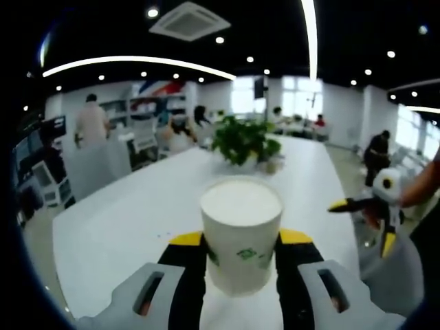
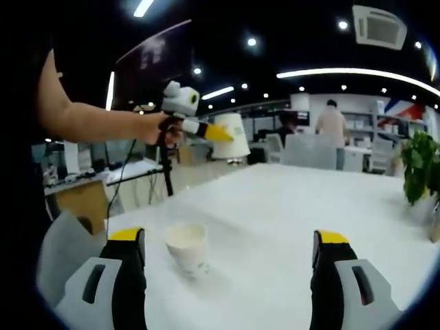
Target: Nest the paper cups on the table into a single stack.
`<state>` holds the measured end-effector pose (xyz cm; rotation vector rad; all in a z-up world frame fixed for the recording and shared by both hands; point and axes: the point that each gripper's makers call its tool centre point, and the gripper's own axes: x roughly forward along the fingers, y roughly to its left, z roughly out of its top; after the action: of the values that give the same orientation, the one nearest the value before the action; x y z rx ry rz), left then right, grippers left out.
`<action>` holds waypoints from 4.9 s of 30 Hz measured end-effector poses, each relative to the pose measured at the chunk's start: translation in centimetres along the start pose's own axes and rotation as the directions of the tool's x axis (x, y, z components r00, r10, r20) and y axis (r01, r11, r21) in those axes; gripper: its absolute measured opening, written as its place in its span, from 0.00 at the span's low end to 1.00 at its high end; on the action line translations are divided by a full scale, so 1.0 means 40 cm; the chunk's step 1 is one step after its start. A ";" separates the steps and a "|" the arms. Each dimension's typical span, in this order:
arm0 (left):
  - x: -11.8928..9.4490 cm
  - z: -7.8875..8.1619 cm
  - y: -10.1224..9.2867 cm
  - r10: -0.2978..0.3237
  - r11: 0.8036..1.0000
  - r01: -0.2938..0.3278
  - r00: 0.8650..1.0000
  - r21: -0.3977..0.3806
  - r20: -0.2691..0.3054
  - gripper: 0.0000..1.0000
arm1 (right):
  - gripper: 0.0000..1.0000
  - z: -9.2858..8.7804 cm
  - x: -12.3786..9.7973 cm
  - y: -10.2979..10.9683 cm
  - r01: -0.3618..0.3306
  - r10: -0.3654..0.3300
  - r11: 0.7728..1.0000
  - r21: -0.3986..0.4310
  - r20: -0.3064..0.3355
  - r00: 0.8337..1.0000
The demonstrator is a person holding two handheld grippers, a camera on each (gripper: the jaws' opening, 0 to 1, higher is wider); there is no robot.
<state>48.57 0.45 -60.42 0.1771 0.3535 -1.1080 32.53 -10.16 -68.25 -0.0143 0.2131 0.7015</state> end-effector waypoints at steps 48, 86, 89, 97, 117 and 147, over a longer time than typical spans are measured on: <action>-0.110 -0.003 -0.286 -0.116 0.993 0.113 0.991 0.044 0.067 0.39 | 0.78 0.167 -0.013 0.017 -0.093 0.091 0.996 0.015 0.086 0.992; -0.204 0.050 -0.424 -0.359 0.933 0.345 0.898 0.097 0.256 0.39 | 0.24 0.338 -0.011 0.233 -0.589 0.565 0.772 0.240 0.164 0.808; -0.210 0.050 -0.432 -0.381 0.925 0.368 0.887 0.100 0.260 0.39 | 0.19 0.346 -0.016 0.241 -0.621 0.592 0.733 0.277 0.188 0.783; -0.219 0.048 -0.427 -0.363 0.932 0.351 0.894 0.093 0.264 0.40 | 0.05 0.375 -0.021 0.265 -0.680 0.643 0.662 0.316 0.227 0.732; -0.243 -0.020 -0.332 -0.150 0.989 0.150 0.983 0.005 0.109 0.85 | 0.00 0.431 -0.014 0.280 -0.681 0.674 0.700 0.215 0.116 0.729; -0.415 -0.321 -0.177 0.253 0.954 -0.262 0.964 -0.147 -0.079 0.99 | 0.00 0.404 0.067 0.233 -0.625 0.412 0.775 -0.093 -0.677 0.610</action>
<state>33.16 15.34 -66.07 0.1136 0.4549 -0.8141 31.61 0.05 -52.44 -0.5370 0.7746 1.3237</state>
